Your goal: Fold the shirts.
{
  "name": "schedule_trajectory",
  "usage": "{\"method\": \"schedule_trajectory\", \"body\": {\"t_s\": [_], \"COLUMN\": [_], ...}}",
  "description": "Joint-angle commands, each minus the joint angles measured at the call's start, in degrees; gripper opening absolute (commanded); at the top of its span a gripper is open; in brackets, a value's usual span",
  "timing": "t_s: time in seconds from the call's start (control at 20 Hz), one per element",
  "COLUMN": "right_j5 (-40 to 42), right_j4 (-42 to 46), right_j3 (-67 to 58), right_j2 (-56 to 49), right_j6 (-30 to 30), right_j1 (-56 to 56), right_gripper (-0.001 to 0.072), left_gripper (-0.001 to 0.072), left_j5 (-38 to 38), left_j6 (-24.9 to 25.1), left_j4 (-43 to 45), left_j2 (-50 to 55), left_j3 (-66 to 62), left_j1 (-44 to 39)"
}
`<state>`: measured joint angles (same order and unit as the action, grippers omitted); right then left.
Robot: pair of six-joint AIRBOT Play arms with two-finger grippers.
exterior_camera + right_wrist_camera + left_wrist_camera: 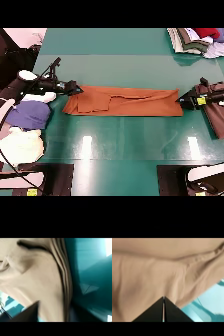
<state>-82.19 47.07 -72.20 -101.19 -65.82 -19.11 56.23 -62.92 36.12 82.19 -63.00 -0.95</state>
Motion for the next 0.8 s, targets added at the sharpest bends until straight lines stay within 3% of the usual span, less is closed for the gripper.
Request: {"method": "schedule_trajectory", "body": {"t_s": [0.0,0.1,0.3,0.75], "right_j5": [0.4,-0.5,-4.6,-6.6], "right_j4": [-1.0,-1.0,-1.0,-1.1], "right_j3": [-1.9,-3.2,-6.8,-21.3], "right_j2": [-2.4,-2.3,1.9,17.2], "right_j6": [1.5,3.3,2.3,-10.8], "right_j1": [3.7,5.2,5.9,16.7], "right_gripper": [0.0269,0.0053,0.0017,0.0016], "left_gripper": [0.0022,0.0022,0.0022,0.0022], "left_j5": [-3.2,-3.1,-3.3,-3.8], "left_j6": [-2.4,-4.8,-7.3,-11.6], "left_j4": [2.0,3.3,5.1,5.1], "left_j2": [2.2,4.7,10.3,26.8], "left_j3": [-4.6,-8.7,-14.6,-28.2], "left_j1": [-6.1,-8.8,-15.4,-29.5]}}
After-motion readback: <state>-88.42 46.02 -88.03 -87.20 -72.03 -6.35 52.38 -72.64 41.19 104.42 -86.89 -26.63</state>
